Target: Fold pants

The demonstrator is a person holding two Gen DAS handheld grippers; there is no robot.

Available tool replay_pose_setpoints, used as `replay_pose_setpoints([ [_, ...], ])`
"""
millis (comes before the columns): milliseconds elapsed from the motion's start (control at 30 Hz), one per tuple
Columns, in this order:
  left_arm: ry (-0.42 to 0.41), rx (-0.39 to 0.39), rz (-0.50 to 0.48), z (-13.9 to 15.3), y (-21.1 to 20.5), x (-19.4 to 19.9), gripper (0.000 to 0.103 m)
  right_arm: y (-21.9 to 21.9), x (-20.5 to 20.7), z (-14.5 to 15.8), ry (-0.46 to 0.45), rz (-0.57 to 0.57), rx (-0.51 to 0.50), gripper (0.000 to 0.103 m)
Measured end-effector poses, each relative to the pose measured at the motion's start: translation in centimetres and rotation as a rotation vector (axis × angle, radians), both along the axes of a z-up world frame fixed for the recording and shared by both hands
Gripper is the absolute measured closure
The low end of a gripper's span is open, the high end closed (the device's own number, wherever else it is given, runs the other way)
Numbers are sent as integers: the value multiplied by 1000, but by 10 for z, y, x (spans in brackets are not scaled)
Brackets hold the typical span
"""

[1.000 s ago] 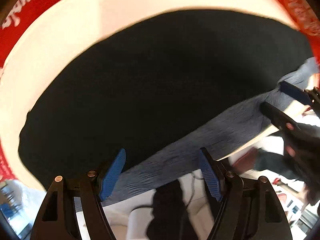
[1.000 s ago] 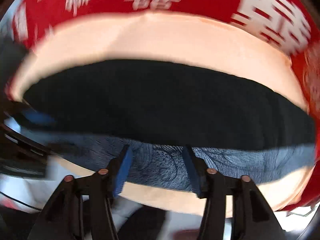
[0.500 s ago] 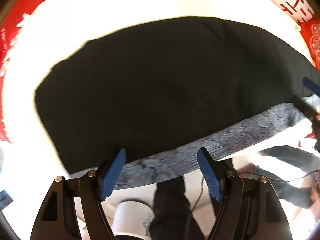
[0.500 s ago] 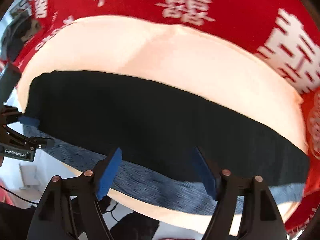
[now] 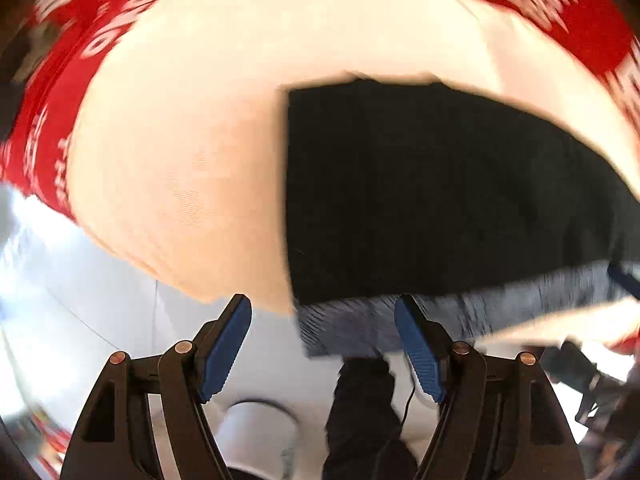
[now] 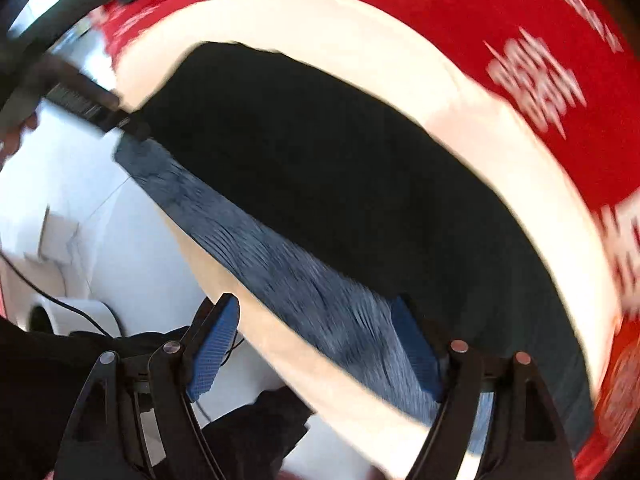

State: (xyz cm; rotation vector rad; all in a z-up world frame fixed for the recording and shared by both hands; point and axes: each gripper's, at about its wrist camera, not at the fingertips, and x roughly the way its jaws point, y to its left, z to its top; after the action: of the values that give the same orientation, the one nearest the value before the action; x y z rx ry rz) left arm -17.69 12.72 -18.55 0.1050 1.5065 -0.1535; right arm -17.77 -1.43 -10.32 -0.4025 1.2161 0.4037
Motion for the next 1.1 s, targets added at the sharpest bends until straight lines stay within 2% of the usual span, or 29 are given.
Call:
replay_pose_setpoints([
  [33,-26,-9,22,2,5,5,28,11,8,4,-44,54,-6,20],
  [100,-34,-39,0,2,4,12,28,21,13,11,-84,116,4,18],
  [200,-48,-44,-61,4,-5,15,28,28,62,12,-73,209,62,18],
  [300,-44,-81,-54,1,-4,6,28,42,110,3,-3,330,125,17],
  [333,-40,-90,-48,9,1,15,28,45,121,-2,22,353,131,17],
  [400,-18,-92,-23,4,2,10,28,59,144,-14,71,415,116,17],
  [467,20,-112,-19,-4,-2,7,28,77,154,-29,154,503,126,17],
  [500,27,-111,-30,-5,-5,8,28,82,158,-36,225,524,159,17],
  [567,41,-98,-57,-17,-17,2,28,94,160,-50,380,549,199,33],
  [600,42,-80,-59,-22,-22,1,28,97,159,-50,389,553,192,39],
  [633,40,-67,-55,-24,-25,2,28,98,159,-46,407,555,194,62],
  [667,44,-69,-42,-25,-27,5,28,95,161,-39,417,533,205,68],
  [700,45,-79,-23,-23,-23,6,28,88,163,-27,421,507,242,81],
  [733,37,-97,-1,-16,-20,9,28,84,166,-18,414,496,267,87],
  [767,10,-119,9,-4,-18,14,28,75,166,-1,383,482,302,87],
  [833,-66,-139,2,21,-21,27,28,64,172,20,321,469,315,88],
  [900,-134,-149,-13,45,-21,40,28,56,192,27,266,417,326,88],
  [967,-176,-144,-26,56,-28,62,27,55,213,13,210,371,306,87],
  [1000,-177,-137,-31,56,-30,72,27,59,215,2,198,374,271,76],
  [1033,-159,-125,-36,49,-35,85,27,67,225,-24,199,369,168,57],
  [1067,-144,-115,-36,44,-32,96,27,72,228,-39,224,366,104,46],
  [1100,-129,-103,-34,40,-34,103,27,73,230,-49,237,336,98,40],
])
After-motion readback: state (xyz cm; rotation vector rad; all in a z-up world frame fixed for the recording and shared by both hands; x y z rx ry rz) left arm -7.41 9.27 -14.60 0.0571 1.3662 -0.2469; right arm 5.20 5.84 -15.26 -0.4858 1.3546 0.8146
